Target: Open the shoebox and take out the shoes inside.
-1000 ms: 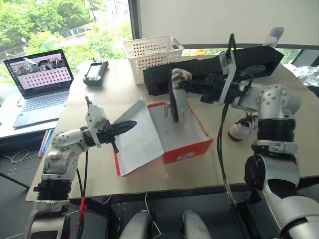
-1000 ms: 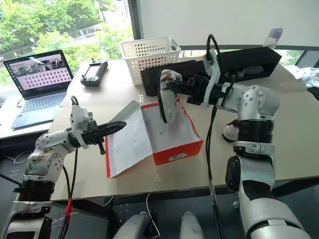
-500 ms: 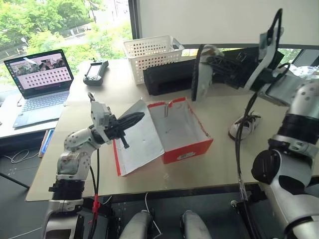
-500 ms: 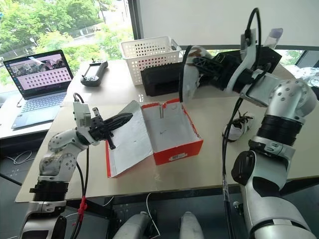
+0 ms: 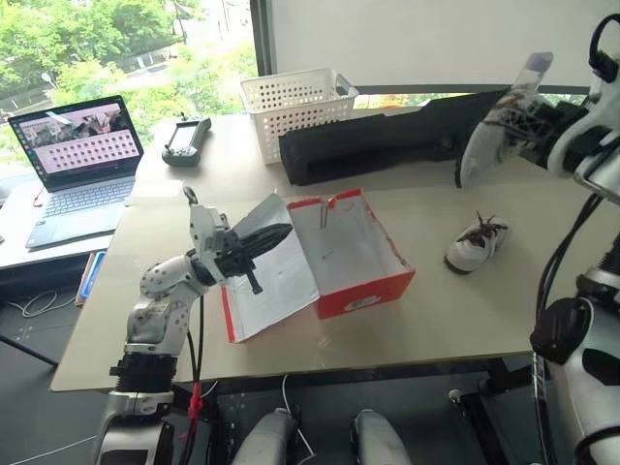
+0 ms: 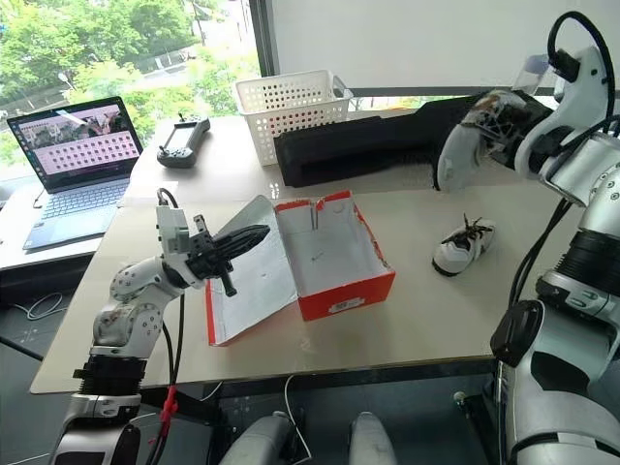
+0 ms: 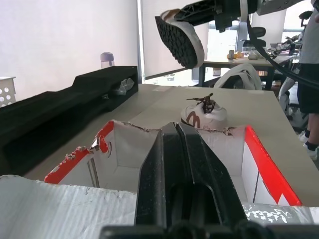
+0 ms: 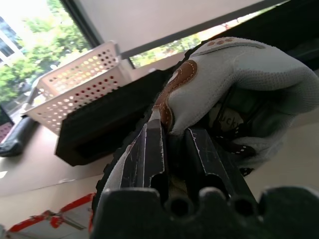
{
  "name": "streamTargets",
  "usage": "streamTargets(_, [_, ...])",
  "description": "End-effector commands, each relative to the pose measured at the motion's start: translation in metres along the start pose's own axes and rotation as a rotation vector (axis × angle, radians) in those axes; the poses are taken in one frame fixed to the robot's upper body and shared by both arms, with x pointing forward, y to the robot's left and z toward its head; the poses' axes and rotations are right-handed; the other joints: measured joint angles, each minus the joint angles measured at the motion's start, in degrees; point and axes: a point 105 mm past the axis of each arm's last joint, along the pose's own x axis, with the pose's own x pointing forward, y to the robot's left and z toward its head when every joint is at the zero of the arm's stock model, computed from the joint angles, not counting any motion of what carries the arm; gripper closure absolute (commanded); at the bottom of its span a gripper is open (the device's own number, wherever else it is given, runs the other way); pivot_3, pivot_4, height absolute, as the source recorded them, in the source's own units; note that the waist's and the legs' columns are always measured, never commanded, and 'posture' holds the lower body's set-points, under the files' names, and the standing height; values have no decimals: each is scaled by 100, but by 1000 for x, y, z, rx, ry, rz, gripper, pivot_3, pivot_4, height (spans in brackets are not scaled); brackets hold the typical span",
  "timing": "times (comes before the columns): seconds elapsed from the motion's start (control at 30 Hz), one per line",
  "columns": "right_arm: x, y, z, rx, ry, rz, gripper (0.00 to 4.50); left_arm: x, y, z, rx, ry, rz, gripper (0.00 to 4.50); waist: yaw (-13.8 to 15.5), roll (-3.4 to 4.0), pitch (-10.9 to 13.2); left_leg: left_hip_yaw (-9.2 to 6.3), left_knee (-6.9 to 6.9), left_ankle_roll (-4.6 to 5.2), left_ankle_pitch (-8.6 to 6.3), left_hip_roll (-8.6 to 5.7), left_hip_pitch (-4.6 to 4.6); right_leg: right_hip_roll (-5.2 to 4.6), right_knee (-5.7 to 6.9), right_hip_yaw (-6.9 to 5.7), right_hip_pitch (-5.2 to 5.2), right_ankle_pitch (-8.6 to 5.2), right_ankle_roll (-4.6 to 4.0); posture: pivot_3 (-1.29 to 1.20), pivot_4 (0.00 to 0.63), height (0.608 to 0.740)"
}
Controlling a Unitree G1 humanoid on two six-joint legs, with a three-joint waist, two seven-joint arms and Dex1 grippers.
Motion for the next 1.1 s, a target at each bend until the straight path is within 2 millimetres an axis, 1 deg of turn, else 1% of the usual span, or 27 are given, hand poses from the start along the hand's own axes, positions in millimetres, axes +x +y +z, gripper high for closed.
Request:
streamTargets(0.03, [-21,-22,23,-134,-69,-182,3941,2,0,4,28,-17,-14,4500,38,0,0,0,0,0,0,0,-2,0,-1,0,-2,0,0,0,150,738])
streamTargets(0.17, [-24,-26,21,-158,-54,-214,3941,3,0,1,24,-13,-20,4500,5,0,0,5,1,1,0,2,-3,1,-1,4,-2,-3,7,0,150,738])
streamTargets(0.27, [-29,-33,10,-186,15,-241,3941,4,-1,-1,20,-7,-26,4500,19,0,0,5,2,1,0,5,-1,1,0,3,0,-15,29,0,150,738])
streamTargets(0.37, [-33,-44,-8,-203,98,-286,3941,4,0,-2,19,-2,-28,4500,48,0,0,4,3,3,0,4,-2,1,-3,0,2,-18,31,0,150,738])
streamTargets(0.43, [-37,-55,-20,-220,146,-343,3941,4,0,-2,20,-1,-28,4500,54,0,0,4,5,4,-1,3,-5,-2,-5,0,3,-16,31,0,150,738])
streamTargets(0.47, [-39,-58,-23,-224,158,-359,3941,4,0,-2,20,0,-28,4500,60,0,0,4,5,4,-1,3,-6,-2,-5,-1,3,-15,30,0,150,738])
streamTargets(0.53, [-42,-63,-39,-235,207,-386,3941,3,0,-1,20,2,-28,4500,64,0,0,4,9,7,1,2,-8,-3,-4,-1,2,-12,31,0,150,738])
streamTargets(0.63, [-39,-69,-64,-226,278,-394,3941,2,-1,-1,22,7,-26,4500,57,0,0,4,11,8,2,3,-9,-2,-4,-2,4,-11,31,0,150,738])
streamTargets(0.73, [-37,-72,-81,-222,327,-402,3941,2,-1,-2,23,10,-26,4500,19,0,0,5,14,9,2,4,-7,-1,-4,1,5,-12,38,0,150,738])
streamTargets(0.83, [-29,-79,-112,-191,402,-395,3941,1,-1,-2,26,16,-23,4500,27,0,0,5,14,13,5,4,-6,0,-3,-1,6,-12,39,0,150,738])
streamTargets(0.9, [-25,-82,-125,-187,431,-393,3941,1,-1,-3,28,19,-23,4500,37,0,0,5,15,14,5,4,-4,2,-6,-3,11,-11,38,0,150,738])
streamTargets(0.97, [-20,-84,-132,-187,444,-392,3941,1,-1,-3,28,22,-22,4500,46,1,0,5,15,14,5,2,-4,1,-5,-2,11,-10,37,0,150,738])
streamTargets(1.03, [-17,-88,-138,-170,445,-399,3369,1,-1,-3,29,25,-21,4500,53,0,0,5,15,15,6,3,-1,4,-5,-4,15,-10,36,0,150,738])
streamTargets(1.07, [-15,-90,-140,-158,444,-400,3277,1,-1,-3,30,26,-21,4500,65,0,0,4,15,15,6,3,0,4,-6,-5,15,-10,36,0,150,738])
streamTargets(1.1, [-15,-93,-141,-162,442,-410,2919,1,-1,-3,31,28,-21,4500,72,0,0,4,15,15,6,3,0,4,-6,-6,19,-10,36,0,150,738])
